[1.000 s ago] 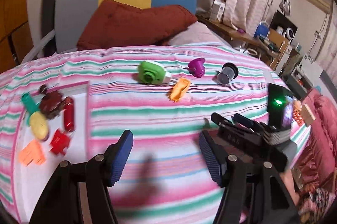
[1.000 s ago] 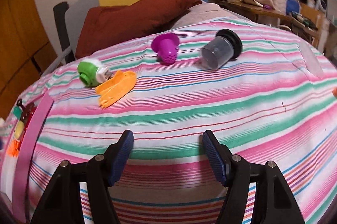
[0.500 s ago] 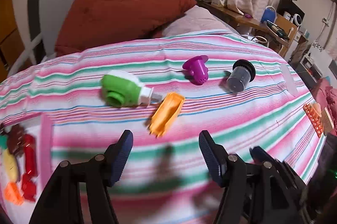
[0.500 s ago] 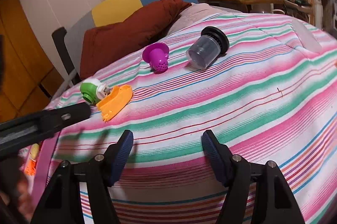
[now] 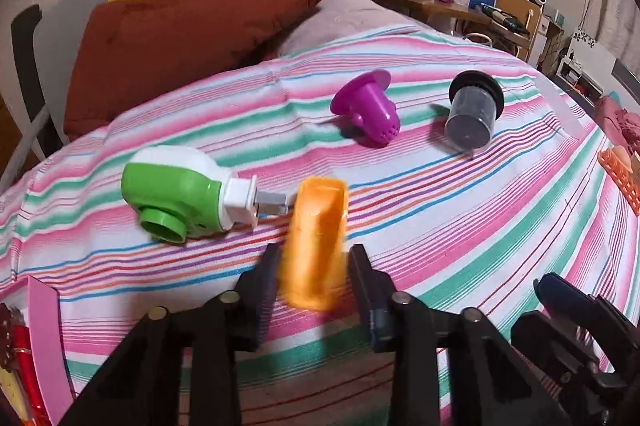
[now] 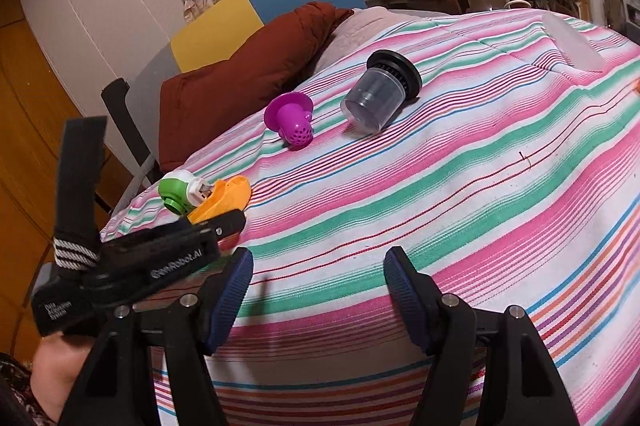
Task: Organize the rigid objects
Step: 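Grasp the orange rectangular piece with the left tool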
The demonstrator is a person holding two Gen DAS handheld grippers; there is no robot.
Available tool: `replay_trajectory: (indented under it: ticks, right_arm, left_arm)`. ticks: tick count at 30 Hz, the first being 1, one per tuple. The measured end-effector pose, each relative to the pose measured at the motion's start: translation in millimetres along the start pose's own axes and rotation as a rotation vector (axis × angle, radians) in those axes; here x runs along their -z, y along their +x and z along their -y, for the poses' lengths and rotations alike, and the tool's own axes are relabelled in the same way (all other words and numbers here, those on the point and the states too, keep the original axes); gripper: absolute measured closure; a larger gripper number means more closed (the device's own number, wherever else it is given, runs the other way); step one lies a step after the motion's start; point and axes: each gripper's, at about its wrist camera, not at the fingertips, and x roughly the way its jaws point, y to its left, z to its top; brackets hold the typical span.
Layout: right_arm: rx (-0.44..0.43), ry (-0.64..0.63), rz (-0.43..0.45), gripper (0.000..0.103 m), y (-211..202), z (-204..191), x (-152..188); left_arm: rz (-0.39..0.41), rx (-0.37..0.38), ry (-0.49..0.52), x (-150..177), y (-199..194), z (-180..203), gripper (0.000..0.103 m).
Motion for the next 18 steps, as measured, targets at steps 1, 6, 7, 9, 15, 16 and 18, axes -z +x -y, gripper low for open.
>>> replay_trajectory:
  ticks: [1, 6, 7, 9, 15, 16, 18]
  right_arm:
    - [0.001, -0.001, 0.000, 0.033, 0, 0, 0]
    - [-0.007, -0.002, -0.007, 0.030, 0, 0, 0]
    - [-0.009, 0.001, -0.008, 0.031, -1, 0, -1]
    - [-0.009, 0.003, -0.017, 0.031, -1, 0, -3]
    - [0.031, -0.070, -0.021, 0.031, 2, -3, -33]
    - [0.046, -0.090, -0.011, 0.031, 2, -4, -42]
    - [0.098, -0.169, -0.005, 0.031, 8, -6, -63]
  left_arm:
    - [0.003, 0.018, 0.003, 1, -1, 0, 0.078]
    - [0.013, 0.036, -0.025, 9, -7, -6, 0.078]
    - [0.017, 0.038, -0.037, 13, -11, -8, 0.078]
    - [0.022, 0.043, -0.053, 17, -15, -10, 0.078]
    - [0.045, 0.044, -0.113, 29, -22, -21, 0.078]
    - [0.047, 0.043, -0.114, 29, -22, -21, 0.078]
    - [0.050, 0.037, -0.111, 29, -21, -19, 0.078]
